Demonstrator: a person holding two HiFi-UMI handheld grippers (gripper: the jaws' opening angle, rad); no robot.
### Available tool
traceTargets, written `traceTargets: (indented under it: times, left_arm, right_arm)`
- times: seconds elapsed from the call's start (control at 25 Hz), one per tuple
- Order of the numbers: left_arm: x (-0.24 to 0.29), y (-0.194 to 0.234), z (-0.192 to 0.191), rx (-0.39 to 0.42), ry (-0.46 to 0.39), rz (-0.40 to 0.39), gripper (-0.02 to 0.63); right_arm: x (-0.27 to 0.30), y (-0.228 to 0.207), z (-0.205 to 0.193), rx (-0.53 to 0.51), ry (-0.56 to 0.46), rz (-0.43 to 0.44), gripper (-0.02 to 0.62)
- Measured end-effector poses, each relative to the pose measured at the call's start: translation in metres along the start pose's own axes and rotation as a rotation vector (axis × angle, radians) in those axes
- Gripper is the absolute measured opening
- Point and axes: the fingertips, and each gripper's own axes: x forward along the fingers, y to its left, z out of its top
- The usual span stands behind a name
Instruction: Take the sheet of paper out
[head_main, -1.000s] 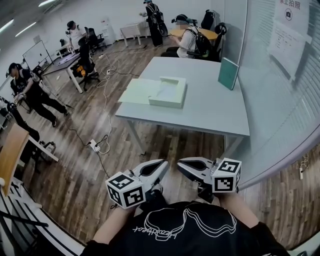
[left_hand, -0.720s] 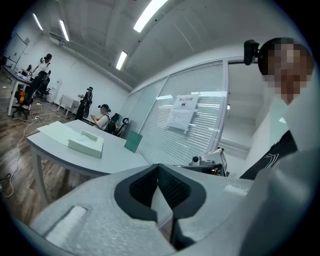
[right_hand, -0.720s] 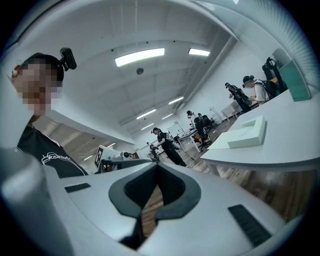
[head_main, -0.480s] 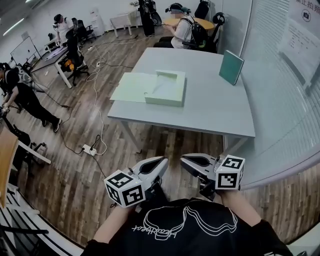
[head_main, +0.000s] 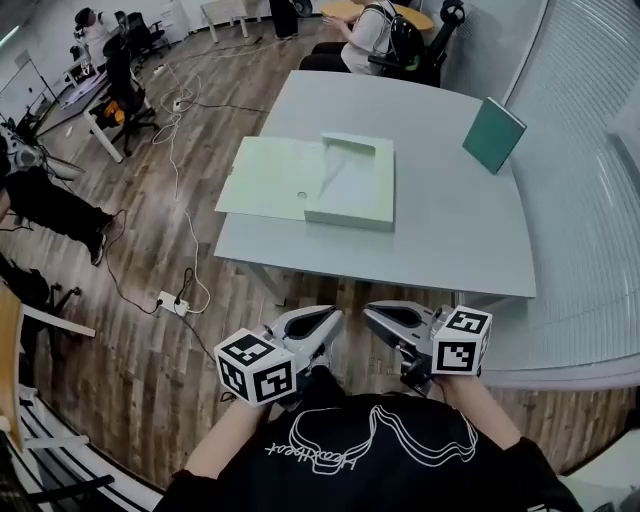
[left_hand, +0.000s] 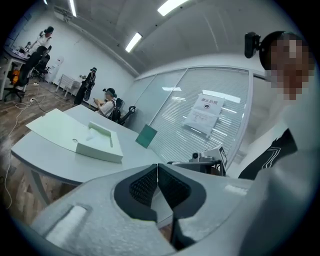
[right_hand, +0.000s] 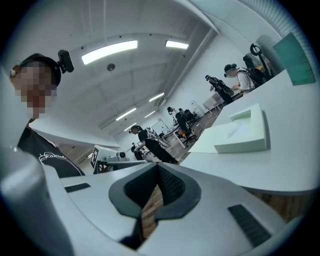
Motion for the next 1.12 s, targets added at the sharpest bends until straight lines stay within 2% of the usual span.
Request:
traceTargets:
  times: [0.28, 0.44, 0.6, 0.76, 1.04, 1.12]
  left_arm:
    - [0.020, 0.105, 0.053, -0.050, 0.065, -0.028, 0.014]
    - [0.033, 0.141, 0.079, -0.091, 0.071, -0.083, 0.014]
    - [0.048, 0.159, 0.093, -0.131, 0.073, -0.122, 0.014]
    - [0.064, 0.166, 0.107, -0.154, 0.078, -0.143, 0.014]
    - [0.102, 0.187, 0.139, -0.143, 0.080, -0.104, 0.015]
    - [0.117, 0.192, 0.146, -0.131, 0.079, -0.108, 0.055]
  right_arm:
    - [0.068, -0.075, 0.052, 0.103, -0.051, -0.088, 0.005]
    - [0.093, -0.100, 0.077, 0.094, -0.070, -0.122, 0.005]
    - [0.103, -0.113, 0.092, 0.053, -0.057, -0.144, 0.005]
    - [0.100, -0.127, 0.108, 0.070, -0.088, -0.147, 0.005]
    - [0.090, -0.172, 0.140, 0.098, -0.087, -0.145, 0.005]
    - [0.085, -0.194, 0.144, 0.106, -0.082, -0.148, 0.005]
